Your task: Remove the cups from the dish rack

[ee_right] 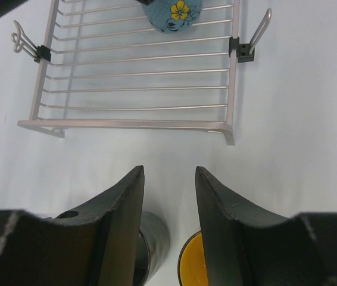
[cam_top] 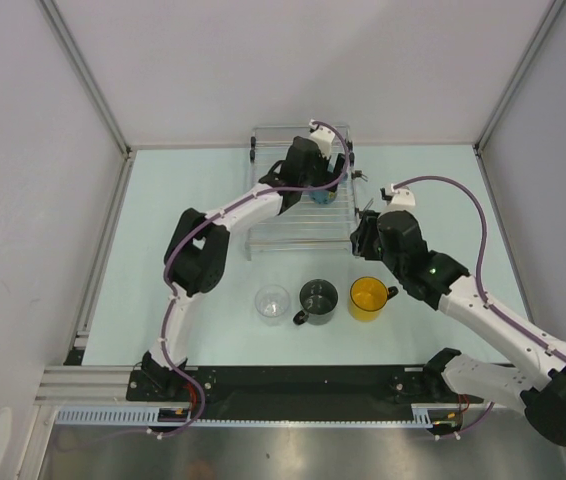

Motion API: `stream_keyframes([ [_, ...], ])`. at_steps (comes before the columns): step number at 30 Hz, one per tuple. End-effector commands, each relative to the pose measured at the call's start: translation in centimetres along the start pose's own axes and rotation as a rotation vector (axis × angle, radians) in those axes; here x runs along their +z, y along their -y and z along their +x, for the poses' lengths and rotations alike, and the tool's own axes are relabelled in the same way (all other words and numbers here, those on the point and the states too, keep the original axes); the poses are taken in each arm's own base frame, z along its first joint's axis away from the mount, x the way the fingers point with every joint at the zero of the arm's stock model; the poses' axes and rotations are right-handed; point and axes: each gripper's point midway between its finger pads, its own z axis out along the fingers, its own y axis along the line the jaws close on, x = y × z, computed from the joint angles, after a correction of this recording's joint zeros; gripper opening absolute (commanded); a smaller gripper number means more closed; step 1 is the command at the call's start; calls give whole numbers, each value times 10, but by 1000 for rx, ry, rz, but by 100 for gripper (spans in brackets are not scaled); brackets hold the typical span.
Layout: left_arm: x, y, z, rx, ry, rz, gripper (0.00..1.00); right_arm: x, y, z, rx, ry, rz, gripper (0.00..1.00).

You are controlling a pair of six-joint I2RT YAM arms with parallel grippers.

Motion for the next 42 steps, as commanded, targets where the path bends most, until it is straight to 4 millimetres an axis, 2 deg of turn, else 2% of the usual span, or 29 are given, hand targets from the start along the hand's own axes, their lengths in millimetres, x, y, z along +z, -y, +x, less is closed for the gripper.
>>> stream_keyframes([
  [1, 11, 1, -15, -10, 32, 24, 100, 5, -3, 0, 25, 6, -15, 45],
  [10, 16, 9, -3, -43, 4, 57, 100, 11, 4, 4, 36, -2, 5, 45],
  [25, 19, 12, 31, -51, -82, 78, 97, 13, 8, 12, 59, -21, 10, 44],
  [29, 19, 12, 40, -47, -113, 76, 82, 14, 7, 14, 63, -26, 10, 44],
  [30, 18, 12, 44, -49, -126, 75, 74, 14, 8, 14, 63, -27, 14, 44],
  [32, 17, 13, 47, -53, -137, 75, 66, 14, 8, 15, 67, -28, 15, 44],
  [33, 16, 12, 46, -55, -137, 70, 57, 14, 9, 15, 70, -28, 16, 44],
  [35, 14, 10, 51, -58, -149, 62, 48, 14, 8, 15, 74, -27, 12, 44],
  [37, 13, 9, 50, -56, -147, 59, 26, 13, 8, 16, 77, -29, 12, 44],
  [38, 12, 9, 52, -57, -153, 55, 1, 13, 8, 15, 81, -28, 10, 44],
  [42, 6, 9, 50, -57, -133, 53, 0, 13, 11, 18, 100, -32, 23, 45],
])
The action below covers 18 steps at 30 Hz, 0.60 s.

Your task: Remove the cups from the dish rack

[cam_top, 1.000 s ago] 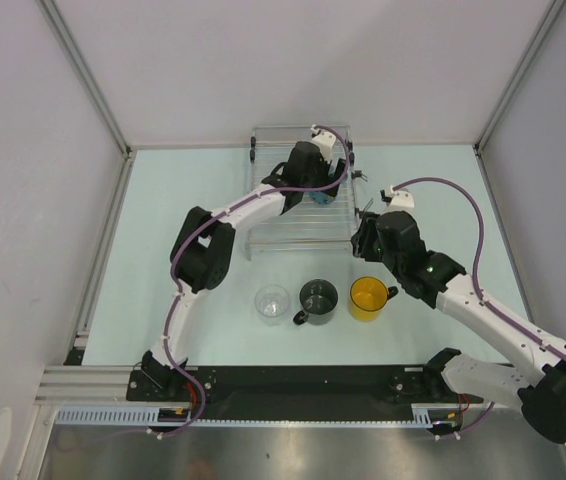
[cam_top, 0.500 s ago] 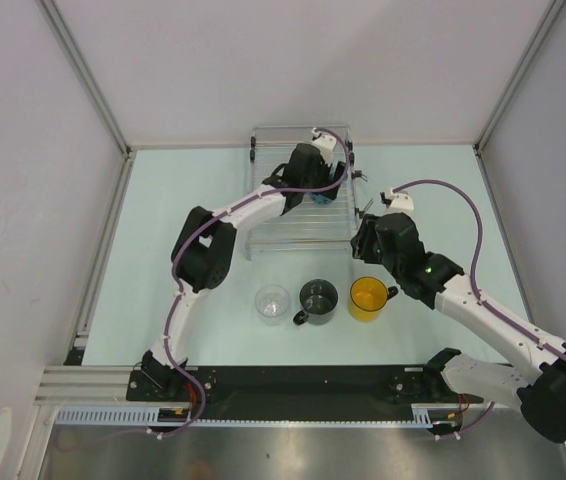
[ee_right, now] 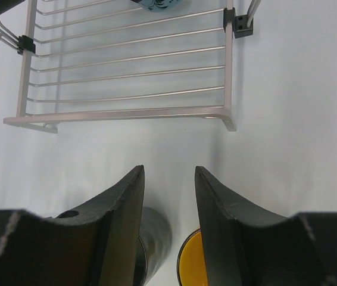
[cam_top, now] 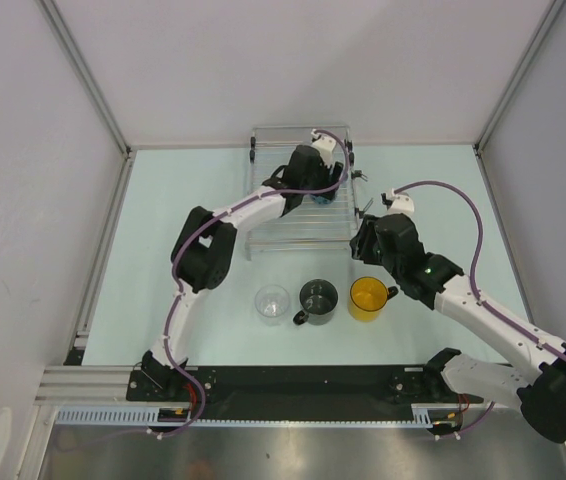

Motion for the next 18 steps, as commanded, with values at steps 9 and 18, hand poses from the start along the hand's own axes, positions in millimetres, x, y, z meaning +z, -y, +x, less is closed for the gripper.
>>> stream_keyframes([
  [9, -38, -2, -35, -50, 81, -18, 0, -8, -2, -14, 50, 50, -12, 44],
  [18, -78, 5, -105, -29, 209, 23, 0, -14, -8, -24, 68, 76, -36, 44],
])
